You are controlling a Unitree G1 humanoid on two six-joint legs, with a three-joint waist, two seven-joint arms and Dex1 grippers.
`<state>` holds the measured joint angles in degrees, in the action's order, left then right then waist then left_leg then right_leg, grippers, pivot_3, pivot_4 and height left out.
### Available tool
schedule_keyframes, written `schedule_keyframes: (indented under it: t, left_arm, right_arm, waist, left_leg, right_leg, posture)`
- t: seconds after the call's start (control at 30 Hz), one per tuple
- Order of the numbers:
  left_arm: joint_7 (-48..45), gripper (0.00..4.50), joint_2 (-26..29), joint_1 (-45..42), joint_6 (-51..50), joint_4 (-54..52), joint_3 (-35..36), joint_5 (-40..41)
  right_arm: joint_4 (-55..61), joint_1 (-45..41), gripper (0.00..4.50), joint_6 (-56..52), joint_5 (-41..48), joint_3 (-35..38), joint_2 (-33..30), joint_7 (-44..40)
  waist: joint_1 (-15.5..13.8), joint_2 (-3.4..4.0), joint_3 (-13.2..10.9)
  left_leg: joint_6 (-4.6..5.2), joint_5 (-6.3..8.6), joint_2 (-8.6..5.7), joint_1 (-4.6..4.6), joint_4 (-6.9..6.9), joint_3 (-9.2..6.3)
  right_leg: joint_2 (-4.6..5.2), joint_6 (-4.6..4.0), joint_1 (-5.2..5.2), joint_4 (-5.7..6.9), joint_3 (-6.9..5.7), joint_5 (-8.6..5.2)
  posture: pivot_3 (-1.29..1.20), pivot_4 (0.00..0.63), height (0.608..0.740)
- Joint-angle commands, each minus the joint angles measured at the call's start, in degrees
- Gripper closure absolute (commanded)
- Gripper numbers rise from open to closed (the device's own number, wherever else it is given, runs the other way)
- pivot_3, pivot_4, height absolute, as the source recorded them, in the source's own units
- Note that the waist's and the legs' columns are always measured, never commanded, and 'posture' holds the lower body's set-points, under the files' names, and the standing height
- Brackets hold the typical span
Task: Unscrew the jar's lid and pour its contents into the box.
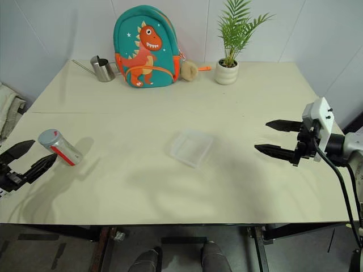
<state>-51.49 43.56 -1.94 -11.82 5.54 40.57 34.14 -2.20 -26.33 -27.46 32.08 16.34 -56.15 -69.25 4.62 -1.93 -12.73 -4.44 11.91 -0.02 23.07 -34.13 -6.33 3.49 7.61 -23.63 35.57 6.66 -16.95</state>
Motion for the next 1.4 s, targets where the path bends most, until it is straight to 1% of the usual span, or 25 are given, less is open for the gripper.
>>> schedule_keyframes:
  t: [0.03, 0.23, 0.37, 0.5, 0.57, 0.7, 0.73, 0.8, 0.87, 0.97, 1.03, 1.1, 1.23, 1.4]
  left_arm:
    - [0.2, 0.01, 1.4, -1.1, 0.9, 0.2, -0.1, -0.2]
    - [1.0, 0.01, 0.7, -0.9, 0.9, -0.4, -0.6, -0.3]
    - [3.2, 0.01, -1.4, 1.6, 0.2, -4.4, -0.4, 0.1]
    - [7.4, 0.01, -5.0, 7.7, -3.2, -13.7, 1.5, 2.4]
    - [9.3, 0.01, -6.3, 10.4, -4.5, -16.7, 2.5, 3.0]
    - [15.7, 0.01, -11.4, 13.8, -3.4, -22.0, 1.8, 1.1]
    - [16.8, 0.01, -12.3, 13.8, -2.7, -22.4, 1.5, 0.5]
    - [22.4, 0.01, -15.5, 13.3, -1.3, -23.2, 0.3, -3.0]
    - [25.7, 0.01, -17.5, 13.0, -0.5, -23.7, -0.4, -4.8]
    - [33.6, 0.01, -22.1, 10.4, 2.9, -23.4, -2.0, -9.3]
    - [38.5, 0.01, -24.5, 7.9, 6.3, -21.4, -2.6, -13.2]
    - [40.6, 0.01, -25.8, 6.7, 8.5, -20.1, -3.5, -15.3]
    - [43.2, 0.01, -27.7, 4.7, 8.7, -19.1, -7.7, -17.8]
    - [47.0, 0.01, -28.4, 1.7, 9.5, -16.5, -9.1, -19.8]
  right_arm:
    - [2.4, -0.1, 0.00, 0.4, 1.3, 2.1, 0.4, 1.3]
    - [3.2, -0.3, 0.00, 0.2, 1.5, 1.3, 1.3, 2.3]
    - [2.3, -2.4, 0.00, 0.3, 1.6, -0.4, 2.0, 1.6]
    - [-0.5, -5.9, 0.00, 1.7, 0.6, -2.6, 3.2, 0.2]
    - [-2.3, -8.0, 0.00, 2.4, 0.2, -4.1, 4.0, -0.7]
    - [-7.2, -11.6, 0.00, 4.8, -1.3, -7.2, 5.1, -4.3]
    - [-7.9, -12.3, 0.00, 5.1, -1.6, -7.8, 5.3, -4.9]
    - [-9.5, -13.0, 0.00, 7.4, -1.6, -8.2, 6.2, -7.0]
    - [-10.4, -13.4, 0.00, 8.4, -1.9, -8.9, 6.7, -8.4]
    - [-12.3, -15.6, 0.00, 8.9, -3.5, -10.8, 8.3, -8.2]
    - [-14.1, -17.2, 0.00, 10.2, -4.3, -11.6, 9.5, -8.6]
    - [-15.4, -18.1, 0.00, 11.1, -5.0, -11.9, 10.4, -9.1]
    - [-17.3, -19.9, 0.00, 12.2, -6.0, -12.5, 11.7, -9.4]
    - [-17.5, -20.3, 0.00, 12.6, -6.6, -12.8, 12.7, -9.3]
  waist:
    - [0.0, 0.00, 0.0]
    - [-0.1, 0.00, 0.0]
    - [0.1, 0.02, 0.0]
    - [0.2, 0.00, 0.0]
    - [0.1, 0.00, 0.0]
    - [-0.1, 0.01, 0.0]
    - [-0.2, 0.01, 0.0]
    - [-0.3, 0.00, 0.0]
    - [-0.5, -0.01, 0.0]
    - [-0.8, -0.01, 0.0]
    - [-1.1, -0.01, 0.0]
    - [-1.1, -0.01, 0.0]
    - [-1.4, -0.01, 0.0]
    - [-1.6, -0.01, 0.0]
  left_leg:
    - [0.00, 0.00, 0.00, 0.00, -0.01, 0.00]
    - [0.00, 0.00, 0.00, 0.01, -0.02, 0.00]
    - [0.00, 0.00, 0.00, 0.00, -0.02, 0.00]
    - [0.00, 0.00, 0.02, -0.01, -0.02, 0.02]
    - [0.00, 0.00, 0.03, 0.00, -0.03, 0.03]
    - [0.00, 0.00, 0.02, -0.02, -0.08, 0.02]
    - [0.00, 0.00, 0.01, -0.01, -0.13, 0.03]
    - [0.00, 0.00, -0.03, 0.00, -0.20, 0.03]
    - [0.00, 0.00, -0.03, -0.01, -0.26, 0.03]
    - [0.00, 0.00, -0.05, 0.00, -0.37, 0.03]
    - [0.00, 0.00, -0.05, 0.01, -0.52, 0.03]
    - [0.00, 0.00, -0.04, 0.02, -0.65, 0.03]
    - [0.00, 0.00, -0.08, 0.04, -0.79, 0.03]
    - [0.00, 0.00, -0.07, 0.08, -0.84, 0.03]
  right_leg:
    - [0.00, 0.00, 0.00, 0.00, 0.01, 0.00]
    - [0.00, 0.12, 0.00, 0.02, 0.01, 0.07]
    - [0.01, 0.13, 0.00, 0.02, 0.03, 0.07]
    - [0.00, 0.16, 0.01, 0.03, 0.05, 0.09]
    - [0.00, 0.17, 0.01, 0.02, 0.06, 0.09]
    - [-0.01, 0.05, 0.03, 0.03, 0.05, 0.03]
    - [0.00, 0.05, 0.06, 0.02, 0.06, 0.03]
    - [0.01, 0.07, 0.09, -0.01, 0.07, 0.04]
    - [0.00, 0.10, 0.15, -0.02, 0.07, 0.06]
    - [0.00, 0.14, 0.17, -0.01, 0.08, 0.09]
    - [-0.01, 0.18, 0.21, -0.01, 0.09, 0.16]
    - [-0.05, 0.20, 0.23, 0.00, 0.10, 0.23]
    - [-0.04, 0.23, 0.30, -0.01, 0.13, 0.27]
    - [-0.06, 0.29, 0.29, -0.01, 0.13, 0.31]
  posture:
    - [0.00, 0.150, 0.740]
    - [0.00, 0.150, 0.740]
    - [0.00, 0.150, 0.740]
    - [0.00, 0.150, 0.740]
    - [0.00, 0.150, 0.740]
    - [0.00, 0.150, 0.740]
    - [0.00, 0.150, 0.740]
    - [0.00, 0.150, 0.740]
    - [0.00, 0.150, 0.740]
    - [0.00, 0.150, 0.740]
    - [0.00, 0.150, 0.740]
    - [0.00, 0.150, 0.740]
    - [0.00, 0.150, 0.740]
    - [0.00, 0.150, 0.740]
